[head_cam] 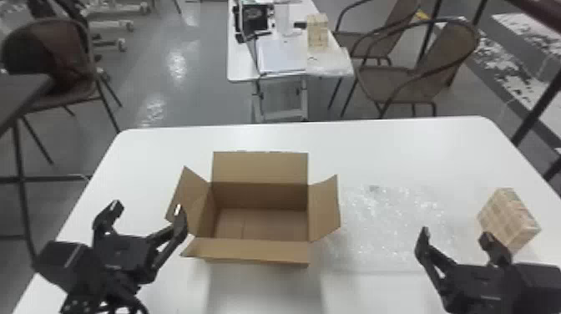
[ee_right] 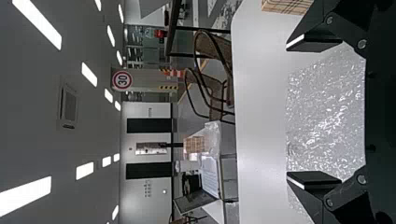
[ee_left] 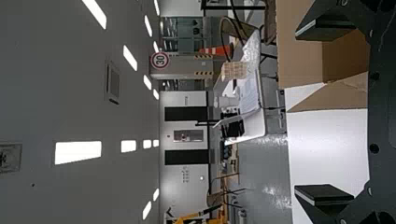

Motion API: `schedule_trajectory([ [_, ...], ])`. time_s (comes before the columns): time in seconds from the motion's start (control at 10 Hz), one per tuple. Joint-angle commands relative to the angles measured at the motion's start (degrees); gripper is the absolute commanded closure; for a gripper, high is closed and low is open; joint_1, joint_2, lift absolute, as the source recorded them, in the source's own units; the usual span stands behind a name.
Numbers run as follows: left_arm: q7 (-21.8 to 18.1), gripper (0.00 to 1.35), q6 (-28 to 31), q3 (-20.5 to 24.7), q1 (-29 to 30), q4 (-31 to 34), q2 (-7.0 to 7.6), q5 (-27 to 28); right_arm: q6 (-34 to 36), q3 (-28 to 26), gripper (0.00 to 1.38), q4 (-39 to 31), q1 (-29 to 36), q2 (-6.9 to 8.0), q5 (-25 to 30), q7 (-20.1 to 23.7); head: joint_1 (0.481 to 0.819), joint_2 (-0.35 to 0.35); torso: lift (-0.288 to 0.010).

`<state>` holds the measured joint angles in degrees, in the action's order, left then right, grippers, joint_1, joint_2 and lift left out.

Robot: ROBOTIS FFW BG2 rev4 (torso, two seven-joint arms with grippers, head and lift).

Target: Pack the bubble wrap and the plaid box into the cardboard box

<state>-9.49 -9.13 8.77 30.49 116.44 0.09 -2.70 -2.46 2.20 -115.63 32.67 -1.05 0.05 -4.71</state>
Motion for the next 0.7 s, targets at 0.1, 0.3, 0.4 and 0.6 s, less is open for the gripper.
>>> schedule_trajectory([
  [0.1, 0.0, 0.14, 0.34, -0.07, -0.08, 0.01, -0.24, -0.11, 0.0, 0.0, 0.3, 0.06, 0.03, 0.0, -0.23, -0.04, 0.695, 0.066, -0.099],
  [0.3, 0.0, 0.14, 0.34, -0.07, -0.08, 0.01, -0.24, -0.29, 0.0, 0.0, 0.3, 0.14, 0.03, 0.0, -0.23, -0.04, 0.695, 0.066, -0.099],
  [0.4, 0.0, 0.14, 0.34, -0.07, -0.08, 0.01, -0.24, -0.2, 0.0, 0.0, 0.3, 0.14, 0.03, 0.0, -0.32, 0.05, 0.695, 0.066, -0.099],
  [0.6, 0.0, 0.14, 0.6, -0.07, -0.08, 0.01, -0.24, -0.37, 0.0, 0.0, 0.3, 0.14, 0.03, 0.0, -0.32, 0.05, 0.695, 0.066, -0.099],
])
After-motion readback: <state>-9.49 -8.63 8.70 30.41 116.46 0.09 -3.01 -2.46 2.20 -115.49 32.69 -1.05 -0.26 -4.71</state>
